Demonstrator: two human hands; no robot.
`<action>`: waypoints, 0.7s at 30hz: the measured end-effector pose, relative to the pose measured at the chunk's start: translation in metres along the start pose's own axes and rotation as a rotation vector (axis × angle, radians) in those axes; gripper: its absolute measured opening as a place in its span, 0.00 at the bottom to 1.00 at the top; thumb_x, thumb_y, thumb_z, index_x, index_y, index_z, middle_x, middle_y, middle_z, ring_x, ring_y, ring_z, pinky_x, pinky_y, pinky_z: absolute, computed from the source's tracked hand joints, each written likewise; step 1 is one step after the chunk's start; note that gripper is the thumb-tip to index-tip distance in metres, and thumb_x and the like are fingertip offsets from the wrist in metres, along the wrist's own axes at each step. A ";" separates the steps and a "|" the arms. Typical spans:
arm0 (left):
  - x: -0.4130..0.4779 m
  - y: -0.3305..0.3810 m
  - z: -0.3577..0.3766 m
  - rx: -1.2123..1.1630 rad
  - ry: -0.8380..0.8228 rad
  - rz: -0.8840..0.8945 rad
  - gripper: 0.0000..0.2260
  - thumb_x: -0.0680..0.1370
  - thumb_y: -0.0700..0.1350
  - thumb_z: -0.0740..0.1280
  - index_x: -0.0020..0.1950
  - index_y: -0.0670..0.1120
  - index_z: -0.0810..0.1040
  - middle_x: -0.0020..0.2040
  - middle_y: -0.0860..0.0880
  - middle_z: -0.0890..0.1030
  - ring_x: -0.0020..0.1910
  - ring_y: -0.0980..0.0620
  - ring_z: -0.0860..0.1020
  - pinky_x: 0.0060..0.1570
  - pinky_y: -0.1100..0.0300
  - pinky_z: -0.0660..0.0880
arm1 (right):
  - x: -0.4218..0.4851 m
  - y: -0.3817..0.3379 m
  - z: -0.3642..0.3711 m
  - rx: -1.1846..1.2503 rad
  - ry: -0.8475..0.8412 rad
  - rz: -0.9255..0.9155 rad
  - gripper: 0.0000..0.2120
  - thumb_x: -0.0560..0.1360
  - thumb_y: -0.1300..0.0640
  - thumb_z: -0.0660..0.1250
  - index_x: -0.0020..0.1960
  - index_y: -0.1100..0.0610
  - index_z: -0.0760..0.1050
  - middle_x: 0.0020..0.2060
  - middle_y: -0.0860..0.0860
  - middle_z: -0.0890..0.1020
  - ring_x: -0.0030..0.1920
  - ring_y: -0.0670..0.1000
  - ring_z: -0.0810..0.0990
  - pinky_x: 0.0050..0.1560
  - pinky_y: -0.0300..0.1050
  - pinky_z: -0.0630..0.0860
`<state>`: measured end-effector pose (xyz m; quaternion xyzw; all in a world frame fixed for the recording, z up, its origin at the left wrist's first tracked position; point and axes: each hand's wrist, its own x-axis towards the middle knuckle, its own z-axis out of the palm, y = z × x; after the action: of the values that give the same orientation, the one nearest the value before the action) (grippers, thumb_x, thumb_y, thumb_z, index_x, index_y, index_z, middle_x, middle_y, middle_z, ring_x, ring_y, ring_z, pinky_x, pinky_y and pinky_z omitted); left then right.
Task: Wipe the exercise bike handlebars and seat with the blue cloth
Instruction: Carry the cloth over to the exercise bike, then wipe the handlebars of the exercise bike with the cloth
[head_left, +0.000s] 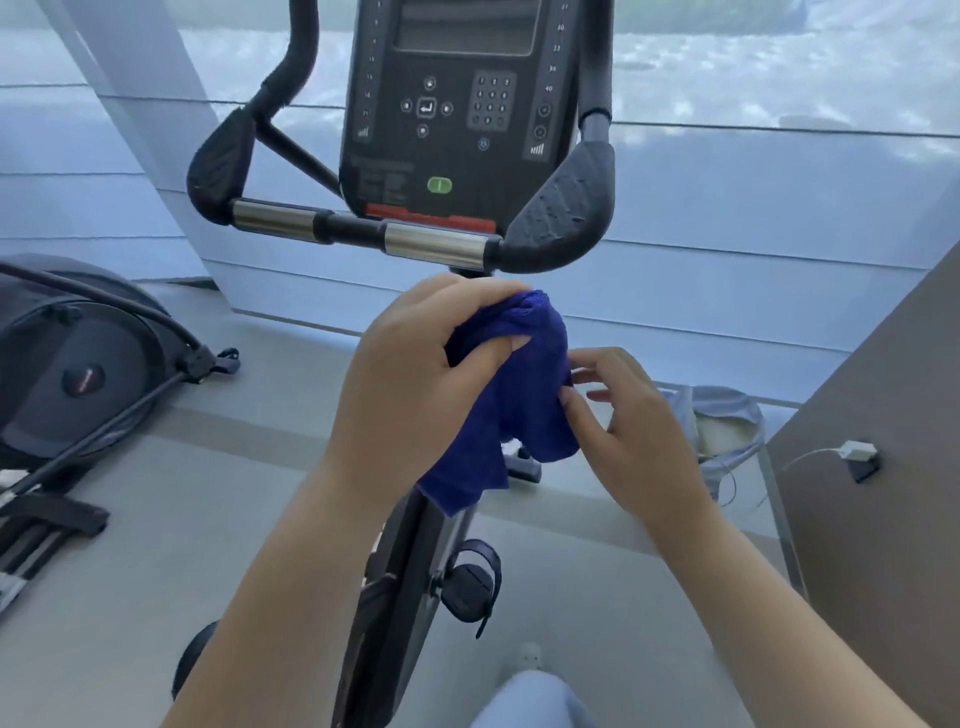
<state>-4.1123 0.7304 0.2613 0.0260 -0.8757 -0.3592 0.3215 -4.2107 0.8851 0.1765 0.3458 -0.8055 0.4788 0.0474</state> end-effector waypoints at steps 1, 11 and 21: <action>0.012 -0.003 0.001 0.010 0.017 0.020 0.15 0.74 0.38 0.68 0.57 0.53 0.80 0.48 0.63 0.78 0.50 0.64 0.75 0.49 0.74 0.67 | 0.012 0.001 -0.001 -0.005 0.013 -0.015 0.09 0.77 0.58 0.61 0.57 0.51 0.74 0.51 0.43 0.78 0.54 0.45 0.76 0.54 0.46 0.75; 0.139 -0.048 0.008 -0.001 0.108 0.167 0.14 0.76 0.38 0.67 0.58 0.51 0.80 0.49 0.58 0.80 0.51 0.60 0.76 0.50 0.70 0.69 | 0.138 0.012 -0.001 -0.013 0.173 -0.109 0.05 0.76 0.60 0.63 0.50 0.52 0.75 0.45 0.44 0.77 0.45 0.46 0.78 0.44 0.41 0.75; 0.208 -0.092 0.026 0.055 0.032 0.163 0.12 0.76 0.41 0.67 0.58 0.52 0.80 0.47 0.58 0.79 0.48 0.62 0.75 0.48 0.72 0.68 | 0.177 0.026 -0.005 -0.160 0.274 -0.059 0.04 0.73 0.59 0.65 0.44 0.50 0.74 0.38 0.42 0.75 0.38 0.46 0.75 0.37 0.41 0.73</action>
<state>-4.3095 0.6208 0.3012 -0.0307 -0.8792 -0.3073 0.3628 -4.3615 0.8065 0.2317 0.2960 -0.8165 0.4543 0.1983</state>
